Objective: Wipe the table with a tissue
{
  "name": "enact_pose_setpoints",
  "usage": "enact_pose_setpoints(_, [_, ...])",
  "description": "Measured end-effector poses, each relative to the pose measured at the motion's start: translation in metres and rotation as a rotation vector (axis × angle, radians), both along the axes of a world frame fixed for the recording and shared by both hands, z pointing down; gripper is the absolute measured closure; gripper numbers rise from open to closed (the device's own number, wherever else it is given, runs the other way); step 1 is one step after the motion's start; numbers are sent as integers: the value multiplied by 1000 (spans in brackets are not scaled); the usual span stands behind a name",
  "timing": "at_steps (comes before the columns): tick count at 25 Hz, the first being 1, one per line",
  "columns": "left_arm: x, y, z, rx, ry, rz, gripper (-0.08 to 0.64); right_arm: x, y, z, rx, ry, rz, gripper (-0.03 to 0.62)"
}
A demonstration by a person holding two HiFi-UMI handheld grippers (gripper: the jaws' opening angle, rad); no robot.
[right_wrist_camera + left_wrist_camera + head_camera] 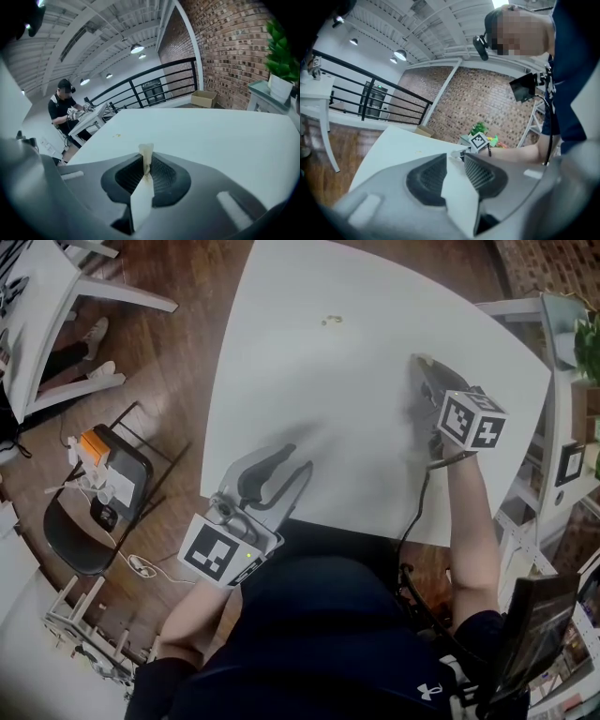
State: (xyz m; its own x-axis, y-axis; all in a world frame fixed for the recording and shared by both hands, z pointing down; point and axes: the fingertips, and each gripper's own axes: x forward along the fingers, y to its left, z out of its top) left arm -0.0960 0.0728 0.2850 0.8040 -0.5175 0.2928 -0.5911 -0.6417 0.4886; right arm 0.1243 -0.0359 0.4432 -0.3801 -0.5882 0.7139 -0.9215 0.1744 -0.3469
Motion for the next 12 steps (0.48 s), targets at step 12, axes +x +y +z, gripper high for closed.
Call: enact_pose_setpoints(12, [71, 26, -7, 65, -13, 70, 442, -14, 25, -97, 149, -702, 58, 558])
